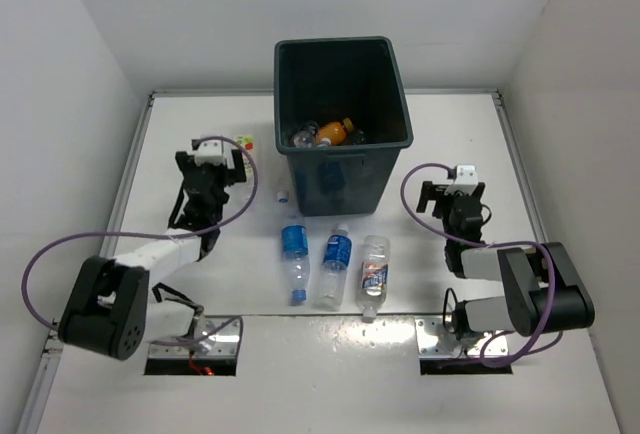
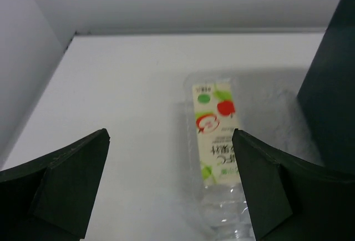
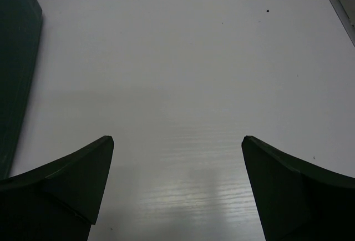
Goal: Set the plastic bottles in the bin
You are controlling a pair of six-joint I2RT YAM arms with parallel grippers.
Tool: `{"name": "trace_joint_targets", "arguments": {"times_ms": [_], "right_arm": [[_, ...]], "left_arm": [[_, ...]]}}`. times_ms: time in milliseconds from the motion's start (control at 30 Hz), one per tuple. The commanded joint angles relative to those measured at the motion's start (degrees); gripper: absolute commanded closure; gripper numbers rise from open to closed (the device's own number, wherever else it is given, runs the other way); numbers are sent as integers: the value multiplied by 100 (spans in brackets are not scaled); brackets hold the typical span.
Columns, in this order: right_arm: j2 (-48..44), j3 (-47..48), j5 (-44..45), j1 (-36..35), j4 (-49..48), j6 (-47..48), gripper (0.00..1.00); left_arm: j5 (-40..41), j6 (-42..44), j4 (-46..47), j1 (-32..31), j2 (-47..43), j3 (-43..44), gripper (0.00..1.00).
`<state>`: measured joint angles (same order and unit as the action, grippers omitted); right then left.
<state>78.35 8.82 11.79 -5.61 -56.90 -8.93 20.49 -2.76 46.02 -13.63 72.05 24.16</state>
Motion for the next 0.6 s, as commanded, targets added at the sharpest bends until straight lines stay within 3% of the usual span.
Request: {"name": "trace_joint_targets", "arguments": {"times_ms": [0, 100, 133, 167, 233, 267, 367, 433, 467, 567], "right_arm": [[-48, 173, -342, 235, -216, -73, 0], [-48, 173, -414, 297, -216, -74, 0], [-48, 173, -484, 384, -164, -74, 0], [-48, 173, -563, 385, -163, -126, 0], [-48, 173, -634, 455, -233, -127, 0], [-48, 173, -634, 455, -233, -127, 0], [-48, 173, -502, 385, -172, -127, 0], [-48, 173, -502, 385, -172, -127, 0], [-48, 173, -572, 385, -172, -127, 0], [-48, 173, -774, 463, -224, -127, 0]], "left_arm": [[-2, 154, -1086, -79, -621, 308, 0], [962, -494, -1690, -79, -1026, 851, 0], [1366, -1002, -2537, -79, -1026, 1732, 0], [1901, -1755, -4625, 17, -939, 2246, 0], [2728, -2024, -5171, 141, -624, 2882, 0], [3167, -3201, -6078, 350, -300, 3171, 0], [867, -2554, -6446, 843, 54, 4025, 0], [214, -2545, -6388, 844, 55, 4026, 0], [-521, -2484, -6082, 905, 55, 3974, 0], [-1246, -2606, -5904, 958, 422, 4026, 0]]}}
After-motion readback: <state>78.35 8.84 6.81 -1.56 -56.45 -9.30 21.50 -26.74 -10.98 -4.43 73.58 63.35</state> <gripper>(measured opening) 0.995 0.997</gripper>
